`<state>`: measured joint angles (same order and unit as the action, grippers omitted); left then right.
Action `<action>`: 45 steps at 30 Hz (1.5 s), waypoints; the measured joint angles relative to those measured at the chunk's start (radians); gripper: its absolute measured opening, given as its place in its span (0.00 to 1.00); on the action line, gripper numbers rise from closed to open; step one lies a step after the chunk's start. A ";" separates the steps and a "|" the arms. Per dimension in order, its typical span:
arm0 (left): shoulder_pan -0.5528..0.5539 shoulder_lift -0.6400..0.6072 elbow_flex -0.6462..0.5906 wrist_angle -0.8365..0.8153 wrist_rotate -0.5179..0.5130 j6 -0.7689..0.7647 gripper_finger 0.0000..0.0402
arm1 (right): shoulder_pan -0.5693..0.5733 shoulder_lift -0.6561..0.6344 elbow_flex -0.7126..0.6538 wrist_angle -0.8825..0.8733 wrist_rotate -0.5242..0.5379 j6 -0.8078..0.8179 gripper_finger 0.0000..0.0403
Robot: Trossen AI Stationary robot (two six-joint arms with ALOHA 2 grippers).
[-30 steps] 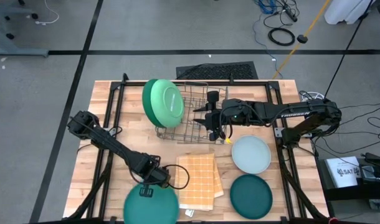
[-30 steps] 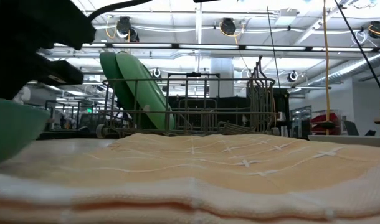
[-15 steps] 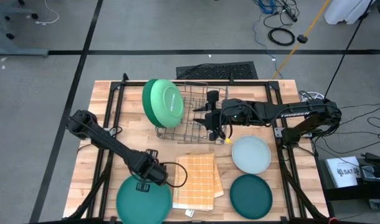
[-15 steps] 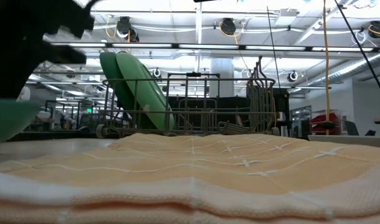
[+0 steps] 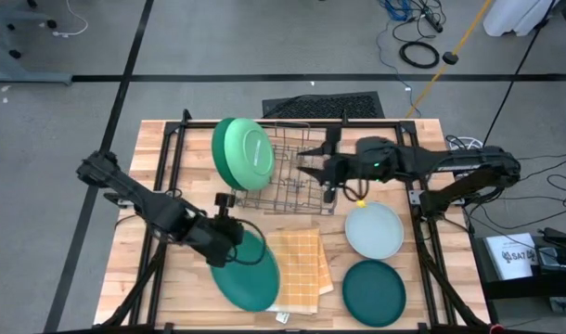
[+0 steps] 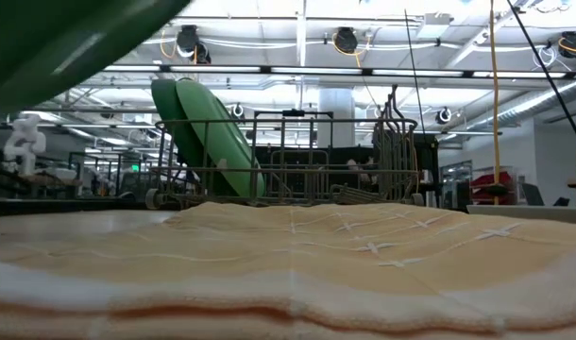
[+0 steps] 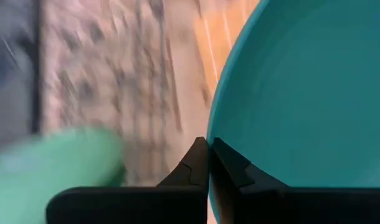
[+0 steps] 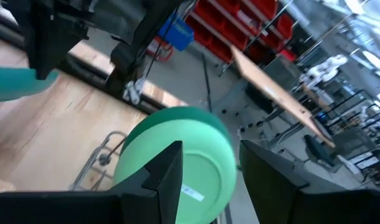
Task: Sort dishes
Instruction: Put the blue plate in the dish rack
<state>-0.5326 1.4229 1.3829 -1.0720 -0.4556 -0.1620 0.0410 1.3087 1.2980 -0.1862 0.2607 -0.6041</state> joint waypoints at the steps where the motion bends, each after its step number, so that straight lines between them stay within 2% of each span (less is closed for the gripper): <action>1: 0.000 -0.013 0.008 0.028 -0.021 0.052 0.01 | 0.000 -0.017 0.000 -0.006 0.000 0.000 0.38; 6: 0.009 -0.071 0.034 0.205 -0.202 0.366 0.01 | 0.000 -0.089 0.000 -0.040 0.000 0.001 0.38; 10: 0.060 -0.091 0.034 0.381 -0.320 0.647 0.01 | 0.000 -0.135 0.000 -0.083 0.000 0.014 0.38; 14: 0.145 -0.087 0.034 0.554 -0.331 0.877 0.01 | 0.000 -0.172 0.000 -0.114 0.000 0.017 0.38; 19: 0.274 -0.081 0.034 0.649 -0.313 1.081 0.01 | 0.000 -0.204 0.000 -0.157 -0.001 0.044 0.38; 23: 0.372 -0.083 0.034 0.771 -0.247 1.230 0.01 | 0.000 -0.208 0.000 -0.201 -0.001 0.060 0.38; 27: 0.472 -0.083 0.034 0.854 -0.095 1.322 0.01 | 0.000 -0.202 0.000 -0.249 -0.001 0.075 0.38; 34: 0.604 -0.083 0.034 0.867 0.053 1.356 0.01 | 0.000 -0.143 0.000 -0.406 -0.002 0.171 0.38; 37: 0.658 -0.083 0.034 0.858 0.189 1.354 0.01 | 0.000 -0.103 0.000 -0.463 -0.009 0.214 0.38; 45: 0.766 -0.082 0.022 0.818 0.434 1.349 0.01 | 0.000 -0.005 0.000 -0.365 -0.031 0.330 0.38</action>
<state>0.2332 1.3408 1.4048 -0.2536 -0.0217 1.1869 0.0413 1.3039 1.2984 -0.5512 0.2299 -0.2744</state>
